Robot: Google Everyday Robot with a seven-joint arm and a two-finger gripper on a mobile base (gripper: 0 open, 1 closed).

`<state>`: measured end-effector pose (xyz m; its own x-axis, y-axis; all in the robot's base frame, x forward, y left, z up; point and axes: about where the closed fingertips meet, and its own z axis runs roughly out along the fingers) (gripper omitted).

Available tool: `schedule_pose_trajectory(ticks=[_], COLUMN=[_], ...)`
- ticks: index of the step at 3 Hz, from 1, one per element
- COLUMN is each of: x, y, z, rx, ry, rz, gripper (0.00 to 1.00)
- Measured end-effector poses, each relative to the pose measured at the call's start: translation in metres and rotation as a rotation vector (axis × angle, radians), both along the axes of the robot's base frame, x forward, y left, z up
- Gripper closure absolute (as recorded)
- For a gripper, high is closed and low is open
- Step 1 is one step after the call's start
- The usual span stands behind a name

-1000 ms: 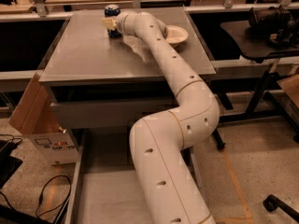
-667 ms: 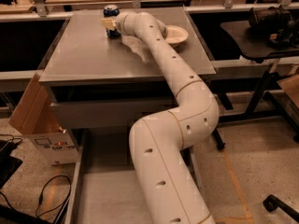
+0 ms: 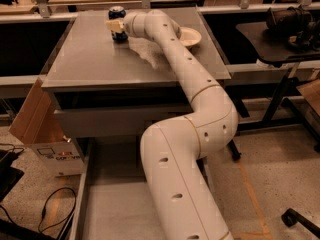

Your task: Place pepsi can into middle drawer

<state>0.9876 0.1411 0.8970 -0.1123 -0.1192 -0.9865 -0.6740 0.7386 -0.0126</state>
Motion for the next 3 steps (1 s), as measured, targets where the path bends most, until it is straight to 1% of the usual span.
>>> schedule_pose_trajectory(ticks=[1, 2, 3], x=[-0.033, -0.079, -0.145], y=[0.002, -0.021, -0.075], z=[0.018, 0.078, 0.148], rx=[0.000, 0.054, 0.108], ry=[0.041, 0.024, -0.018], rz=[0.095, 0.141, 0.153], gripper=[1.00, 1.00, 1.00])
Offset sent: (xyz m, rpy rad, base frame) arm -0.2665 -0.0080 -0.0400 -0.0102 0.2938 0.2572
